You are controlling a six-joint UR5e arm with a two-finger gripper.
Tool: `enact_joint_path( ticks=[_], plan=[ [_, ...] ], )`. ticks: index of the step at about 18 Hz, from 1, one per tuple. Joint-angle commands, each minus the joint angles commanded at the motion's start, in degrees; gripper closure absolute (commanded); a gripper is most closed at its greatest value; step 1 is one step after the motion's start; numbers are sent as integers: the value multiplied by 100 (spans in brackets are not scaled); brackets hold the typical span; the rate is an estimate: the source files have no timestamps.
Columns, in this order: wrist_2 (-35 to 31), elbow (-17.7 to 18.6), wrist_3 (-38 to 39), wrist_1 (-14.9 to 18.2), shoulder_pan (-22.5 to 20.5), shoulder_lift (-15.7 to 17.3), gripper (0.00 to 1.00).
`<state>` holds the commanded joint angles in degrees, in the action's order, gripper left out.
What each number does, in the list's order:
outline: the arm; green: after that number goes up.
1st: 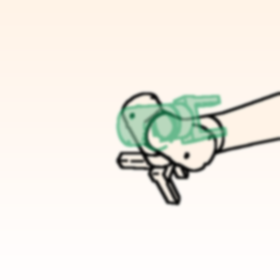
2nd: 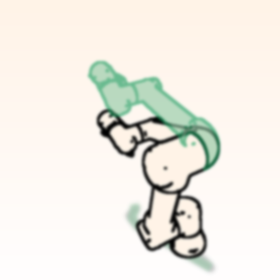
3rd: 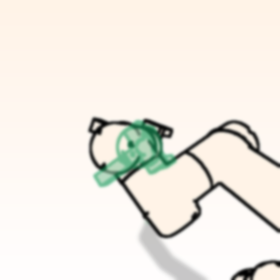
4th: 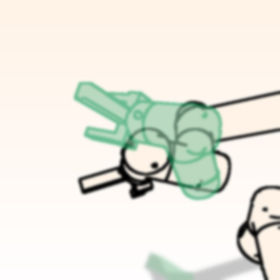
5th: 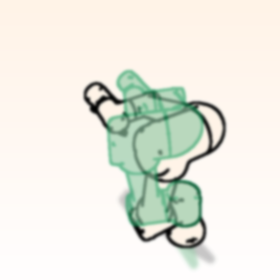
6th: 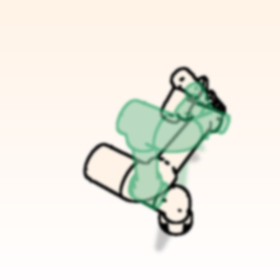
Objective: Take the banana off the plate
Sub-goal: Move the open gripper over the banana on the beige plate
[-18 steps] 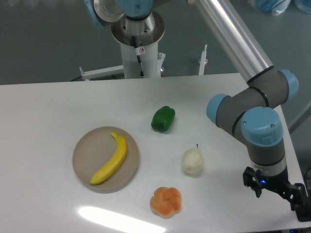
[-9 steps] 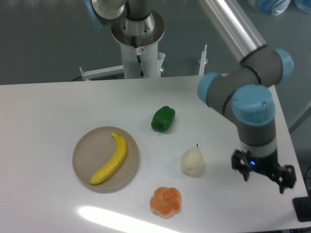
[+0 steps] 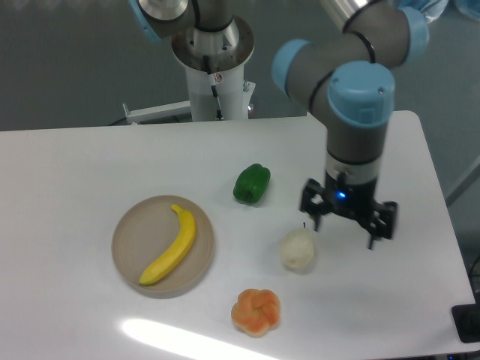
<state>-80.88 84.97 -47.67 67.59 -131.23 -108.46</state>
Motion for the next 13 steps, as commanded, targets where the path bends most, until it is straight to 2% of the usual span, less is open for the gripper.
enact_joint_path(
  ticks=[2, 4, 6, 8, 9, 10, 12, 13],
  plan=[
    [133, 352, 458, -44, 123, 254, 0],
    [134, 546, 775, -70, 456, 282, 0],
    [116, 722, 1161, -306, 720, 282, 0],
    [98, 1090, 1470, -867, 1010, 255, 0],
    [81, 1422, 1567, -1366, 1133, 238, 0],
    [72, 1617, 1594, -1658, 1221, 220, 0],
    [55, 1995, 1620, -2046, 1319, 168, 0],
    [11, 2049, 1646, -2074, 1354, 141, 0]
  ],
)
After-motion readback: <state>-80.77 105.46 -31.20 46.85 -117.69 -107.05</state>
